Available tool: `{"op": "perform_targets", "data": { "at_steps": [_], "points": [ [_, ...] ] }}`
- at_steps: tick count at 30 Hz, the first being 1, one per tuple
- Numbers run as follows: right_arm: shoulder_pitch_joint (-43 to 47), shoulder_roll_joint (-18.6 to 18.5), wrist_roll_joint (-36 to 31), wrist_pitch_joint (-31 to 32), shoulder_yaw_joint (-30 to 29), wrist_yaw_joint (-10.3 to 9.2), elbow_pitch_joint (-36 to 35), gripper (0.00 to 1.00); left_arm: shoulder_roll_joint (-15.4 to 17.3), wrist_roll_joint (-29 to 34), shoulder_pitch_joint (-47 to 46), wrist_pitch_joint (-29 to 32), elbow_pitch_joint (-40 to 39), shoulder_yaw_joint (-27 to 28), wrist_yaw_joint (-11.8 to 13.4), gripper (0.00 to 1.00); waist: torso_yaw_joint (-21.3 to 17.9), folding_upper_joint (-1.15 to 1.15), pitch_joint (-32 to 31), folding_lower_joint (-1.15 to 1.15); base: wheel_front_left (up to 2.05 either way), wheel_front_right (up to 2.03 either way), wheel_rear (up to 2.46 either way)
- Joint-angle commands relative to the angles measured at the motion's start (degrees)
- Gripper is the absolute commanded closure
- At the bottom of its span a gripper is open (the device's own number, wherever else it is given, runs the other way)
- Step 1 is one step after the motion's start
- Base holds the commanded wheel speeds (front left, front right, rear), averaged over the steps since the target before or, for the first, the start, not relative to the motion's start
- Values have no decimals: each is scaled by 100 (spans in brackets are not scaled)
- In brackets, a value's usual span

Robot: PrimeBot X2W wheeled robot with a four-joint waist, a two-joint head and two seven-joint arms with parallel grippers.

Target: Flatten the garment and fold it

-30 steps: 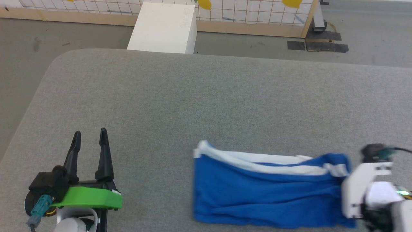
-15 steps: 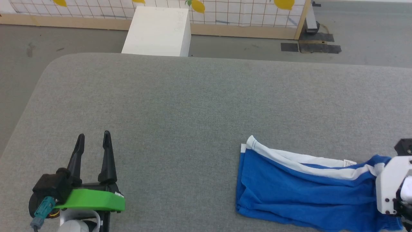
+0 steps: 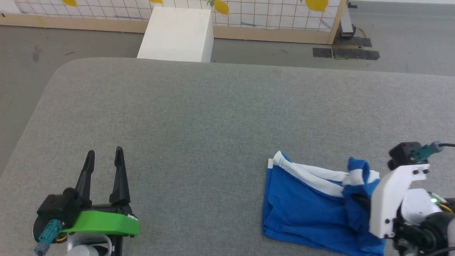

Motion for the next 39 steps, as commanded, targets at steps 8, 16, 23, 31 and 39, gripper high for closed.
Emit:
{"op": "perform_targets", "data": {
  "at_steps": [8, 16, 23, 31, 39],
  "points": [
    [-200, 229, 304, -1092, 632, -8, 773, 100, -60, 63, -50, -26, 3, -13, -53, 0, 142, 0, 61, 0, 0, 0, 0],
    [-691, 233, 740, -2260, 1276, -8, 2068, 100, -92, 37, -87, -26, 78, -53, -63, 0, 277, 0, 134, 0, 0, 0, 0],
    [-1074, 234, 720, -2884, 1727, -8, 3149, 100, -104, 18, -116, -26, 135, -64, -68, 0, 376, 0, 147, 0, 0, 0, 0],
    [-1260, 234, 380, -3001, 2230, -8, 3069, 0, -92, 59, -12, -26, 152, -61, -70, 0, 283, 0, -24, 0, 0, 0, 0],
    [-1076, 234, -139, -2368, 2410, -8, 1869, 0, -57, 61, 42, -26, 138, -109, -71, 0, 56, 0, -164, 0, 0, 0, 0]
  ]
}}
